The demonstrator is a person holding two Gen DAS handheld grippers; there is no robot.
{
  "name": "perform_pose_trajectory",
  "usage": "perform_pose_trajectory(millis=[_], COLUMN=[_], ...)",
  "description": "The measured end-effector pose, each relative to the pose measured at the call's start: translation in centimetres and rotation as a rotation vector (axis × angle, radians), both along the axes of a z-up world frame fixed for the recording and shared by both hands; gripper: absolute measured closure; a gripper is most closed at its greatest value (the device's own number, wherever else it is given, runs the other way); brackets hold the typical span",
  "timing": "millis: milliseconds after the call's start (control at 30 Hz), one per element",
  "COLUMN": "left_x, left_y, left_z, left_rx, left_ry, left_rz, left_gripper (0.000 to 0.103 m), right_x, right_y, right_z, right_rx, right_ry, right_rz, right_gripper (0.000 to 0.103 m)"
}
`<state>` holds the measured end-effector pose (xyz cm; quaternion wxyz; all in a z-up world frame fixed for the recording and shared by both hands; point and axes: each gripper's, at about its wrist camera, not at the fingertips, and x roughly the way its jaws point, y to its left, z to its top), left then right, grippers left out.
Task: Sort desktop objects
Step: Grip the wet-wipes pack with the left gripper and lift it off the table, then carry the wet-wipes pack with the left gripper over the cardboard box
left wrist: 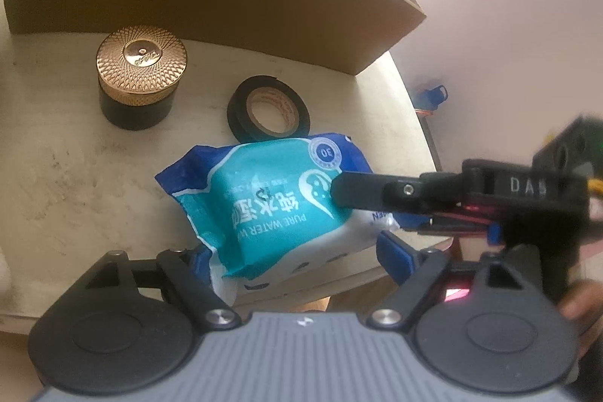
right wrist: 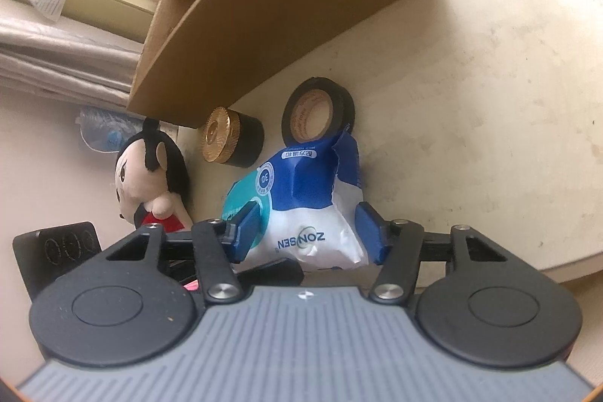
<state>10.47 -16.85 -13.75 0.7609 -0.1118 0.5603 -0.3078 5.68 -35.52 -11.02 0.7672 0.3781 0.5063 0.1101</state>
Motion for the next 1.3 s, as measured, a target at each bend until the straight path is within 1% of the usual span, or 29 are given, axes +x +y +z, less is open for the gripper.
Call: perform_pose_trajectory(millis=[333, 600, 767, 867, 1067, 1300], left_x=[-1.0, -1.6, -2.0, -2.1, -2.5, -1.2], left_y=[0.1, 0.7, 0.6, 0.8, 1.0, 1.4], left_z=[1.4, 2.6, 3.1, 3.8, 7.0, 11.4], left_rx=[0.015, 0.008, 0.019, 0.012, 0.018, 0.007], left_ry=[-0.057, -0.1, -0.13, -0.149, -0.242, -0.344], left_rz=[-0.005, 0.001, -0.006, 0.0, 0.004, 0.018], left_gripper=[0.018, 0.019, 0.019, 0.019, 0.019, 0.019], right_x=[-0.6, -1.1, -1.2, -1.2, -1.5, -0.2], right_y=[0.3, 0.9, 1.2, 1.3, 1.0, 1.0], right_z=[1.3, 2.8, 3.2, 3.7, 5.8, 9.9], right_rx=[-0.02, -0.048, -0.06, -0.061, -0.04, -0.037], right_ry=[-0.054, -0.113, -0.128, -0.144, -0.199, -0.296], right_rz=[0.033, 0.068, 0.079, 0.082, 0.086, 0.099], right_gripper=[0.049, 0.051, 0.051, 0.051, 0.051, 0.051])
